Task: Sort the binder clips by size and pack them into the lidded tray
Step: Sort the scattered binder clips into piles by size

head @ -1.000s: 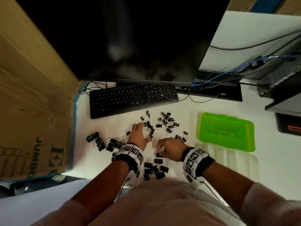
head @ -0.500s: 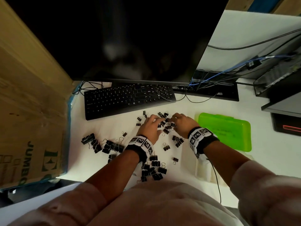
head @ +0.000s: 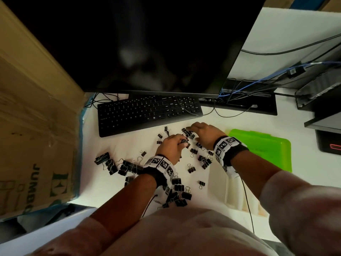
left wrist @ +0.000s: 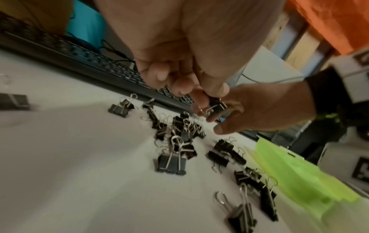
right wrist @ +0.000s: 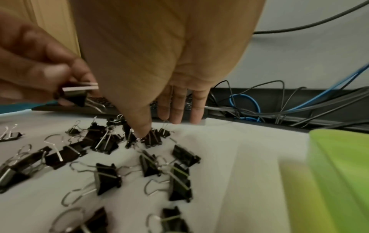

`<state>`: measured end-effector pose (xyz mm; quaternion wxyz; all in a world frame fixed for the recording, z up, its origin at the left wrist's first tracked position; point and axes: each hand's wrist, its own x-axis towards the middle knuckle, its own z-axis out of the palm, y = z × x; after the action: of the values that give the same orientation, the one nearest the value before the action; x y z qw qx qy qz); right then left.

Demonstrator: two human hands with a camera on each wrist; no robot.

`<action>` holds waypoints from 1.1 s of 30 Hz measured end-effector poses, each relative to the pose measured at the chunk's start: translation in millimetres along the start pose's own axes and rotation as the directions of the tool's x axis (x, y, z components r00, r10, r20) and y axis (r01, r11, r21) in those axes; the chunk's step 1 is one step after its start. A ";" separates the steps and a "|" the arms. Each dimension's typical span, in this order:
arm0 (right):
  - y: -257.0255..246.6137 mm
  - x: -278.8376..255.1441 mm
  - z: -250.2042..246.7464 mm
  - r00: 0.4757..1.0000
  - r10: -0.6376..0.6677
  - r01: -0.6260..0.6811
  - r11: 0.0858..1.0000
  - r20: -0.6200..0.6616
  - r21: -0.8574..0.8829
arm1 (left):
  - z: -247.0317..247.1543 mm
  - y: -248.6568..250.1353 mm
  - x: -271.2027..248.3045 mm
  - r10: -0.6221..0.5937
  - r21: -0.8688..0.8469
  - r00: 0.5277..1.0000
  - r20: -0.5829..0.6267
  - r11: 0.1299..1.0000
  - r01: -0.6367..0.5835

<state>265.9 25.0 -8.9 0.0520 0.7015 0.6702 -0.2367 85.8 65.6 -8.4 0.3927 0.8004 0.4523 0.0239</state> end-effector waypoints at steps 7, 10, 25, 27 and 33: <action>-13.7 11.0 15.3 0.998 0.064 -0.064 0.998 -0.005 -0.002 | -13.2 -26.8 -43.9 -0.090 0.000 0.995 0.041 0.996 0.090; -10.7 7.9 12.7 0.992 0.114 -0.116 0.992 -0.051 -0.040 | -8.5 -40.1 -60.7 -0.095 -0.028 0.993 0.069 0.995 0.097; -9.0 -10.3 9.8 0.995 0.087 -0.084 0.995 0.044 -0.060 | 2.0 -57.5 -82.8 -0.070 0.146 0.969 0.236 0.989 0.036; -12.4 -9.5 15.9 0.996 0.089 -0.088 0.990 0.004 -0.114 | 2.5 -50.4 -84.1 0.032 0.081 0.960 0.279 0.995 -0.057; -3.6 -13.9 12.3 0.974 0.117 -0.140 0.984 -0.193 -0.108 | 11.4 -46.0 -87.7 0.090 0.109 0.914 0.396 0.984 -0.144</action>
<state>259.4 7.8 -13.4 0.0467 0.7580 0.6384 -0.1253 6.1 6.6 -18.4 0.4170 0.8397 0.3172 -0.1429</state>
